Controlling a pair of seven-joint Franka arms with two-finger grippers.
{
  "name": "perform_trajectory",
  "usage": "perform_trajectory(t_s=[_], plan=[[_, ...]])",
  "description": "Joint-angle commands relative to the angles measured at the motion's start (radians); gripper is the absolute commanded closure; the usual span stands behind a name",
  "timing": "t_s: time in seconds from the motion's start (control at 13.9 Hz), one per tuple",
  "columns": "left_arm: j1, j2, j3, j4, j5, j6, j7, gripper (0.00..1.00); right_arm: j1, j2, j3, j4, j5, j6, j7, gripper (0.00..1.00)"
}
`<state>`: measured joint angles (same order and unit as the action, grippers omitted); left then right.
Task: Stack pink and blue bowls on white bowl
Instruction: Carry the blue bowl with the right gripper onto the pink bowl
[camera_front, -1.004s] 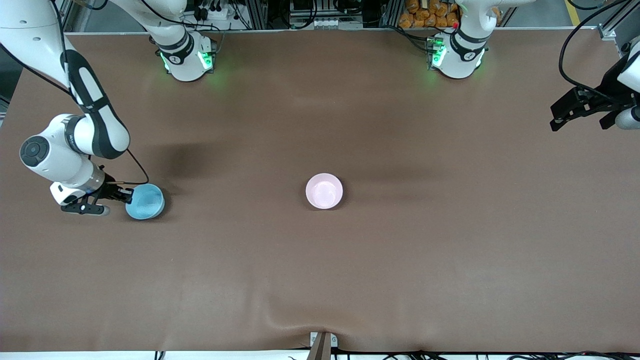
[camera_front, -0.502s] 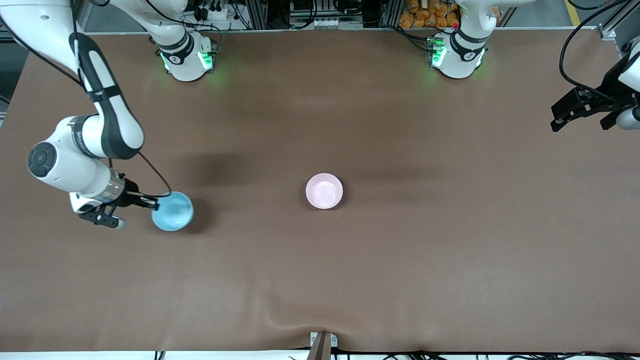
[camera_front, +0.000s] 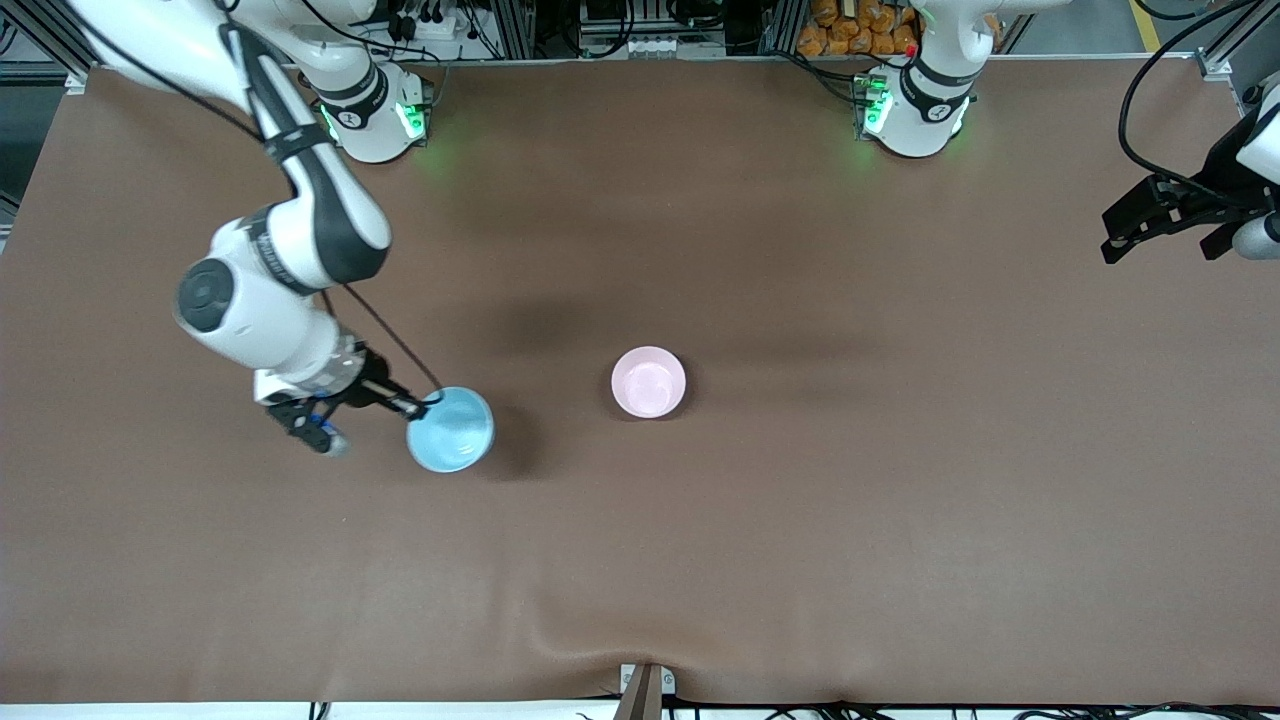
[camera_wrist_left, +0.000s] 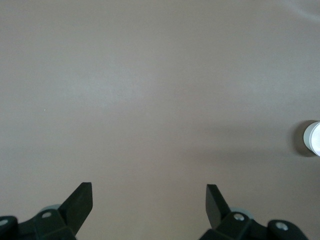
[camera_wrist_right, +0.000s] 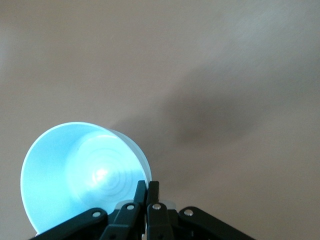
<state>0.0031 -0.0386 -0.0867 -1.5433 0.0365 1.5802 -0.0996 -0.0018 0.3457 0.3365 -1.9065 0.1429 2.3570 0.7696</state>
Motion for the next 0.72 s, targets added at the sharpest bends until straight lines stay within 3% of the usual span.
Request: perform_trajectory(t_s=[0.0, 0.36, 0.65], plan=[[-0.006, -0.012, 0.007, -0.017, -0.017, 0.014, 0.020, 0.00, 0.094, 0.018, -0.005, 0.043, 0.012, -0.008, 0.063, 1.00], [-0.003, -0.010, 0.007, -0.021, -0.018, 0.032, 0.020, 0.00, 0.296, 0.136, -0.011, 0.150, -0.028, 0.002, 0.210, 1.00], [-0.002, -0.010, 0.007, -0.027, -0.018, 0.038, 0.021, 0.00, 0.397, 0.314, -0.011, 0.297, -0.300, 0.001, 0.526, 1.00]])
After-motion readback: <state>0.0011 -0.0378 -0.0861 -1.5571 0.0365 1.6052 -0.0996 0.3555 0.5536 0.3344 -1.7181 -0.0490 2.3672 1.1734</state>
